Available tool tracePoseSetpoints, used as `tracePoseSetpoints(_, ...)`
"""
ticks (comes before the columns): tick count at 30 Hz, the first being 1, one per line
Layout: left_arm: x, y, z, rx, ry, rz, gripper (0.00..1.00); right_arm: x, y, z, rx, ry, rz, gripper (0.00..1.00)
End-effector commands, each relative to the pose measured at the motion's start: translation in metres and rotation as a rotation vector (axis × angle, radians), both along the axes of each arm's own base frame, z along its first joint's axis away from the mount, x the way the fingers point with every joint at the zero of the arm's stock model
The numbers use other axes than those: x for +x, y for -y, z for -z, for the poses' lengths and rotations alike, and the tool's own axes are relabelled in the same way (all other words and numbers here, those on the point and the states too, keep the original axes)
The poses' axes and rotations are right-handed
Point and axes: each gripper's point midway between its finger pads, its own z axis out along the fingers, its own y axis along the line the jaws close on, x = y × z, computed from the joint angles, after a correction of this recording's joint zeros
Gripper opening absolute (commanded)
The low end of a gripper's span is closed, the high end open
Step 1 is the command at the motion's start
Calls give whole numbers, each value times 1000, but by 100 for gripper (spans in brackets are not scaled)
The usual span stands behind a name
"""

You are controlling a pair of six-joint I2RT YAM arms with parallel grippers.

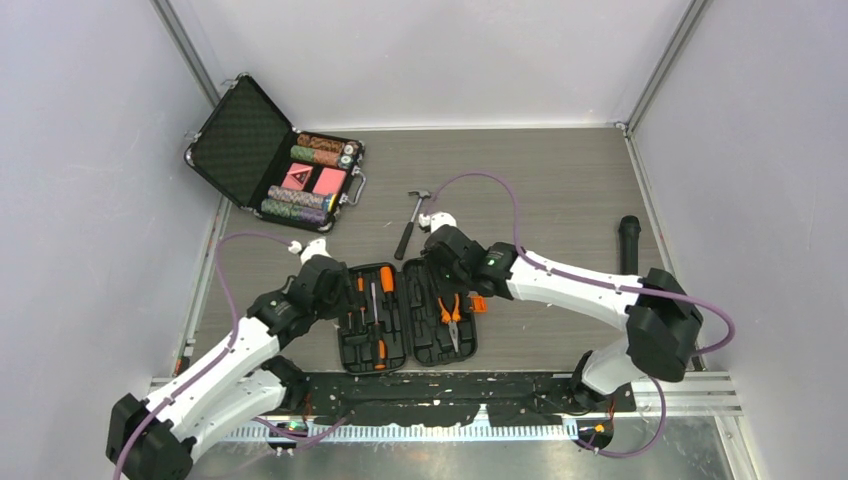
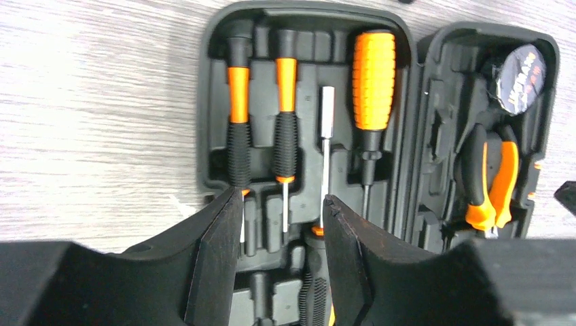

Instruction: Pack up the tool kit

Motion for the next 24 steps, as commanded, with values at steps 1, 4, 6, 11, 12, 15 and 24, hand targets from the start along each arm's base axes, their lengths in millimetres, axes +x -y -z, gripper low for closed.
tracePoseSetpoints(1,-4,-27,-1,69,6,-55,48,-10,-14,17,-37,-71,-77,36)
tracePoseSetpoints(4,-9,-36,8,65,-6,-82,49,-9,-18,31,-69,-91,-97,35)
tracePoseSetpoints(6,-13,-38,15,62,-19,-91,49,-7,-19,37,-90,-95,-94,33)
tracePoseSetpoints(11,-17,-34,31,47,-66,-76,49,-5,-8,56,-177,-100,-76,29)
tracePoseSetpoints(12,-18,-32,34,43,-77,-72,49,-6,-7,58,-181,-103,-80,29)
tracePoseSetpoints(15,-18,-25,42,21,-106,-53,49,-9,-6,66,-194,-117,-89,27)
tracePoseSetpoints(24,-18,-21,51,23,-143,-43,47,-8,-8,65,-226,-43,-134,6)
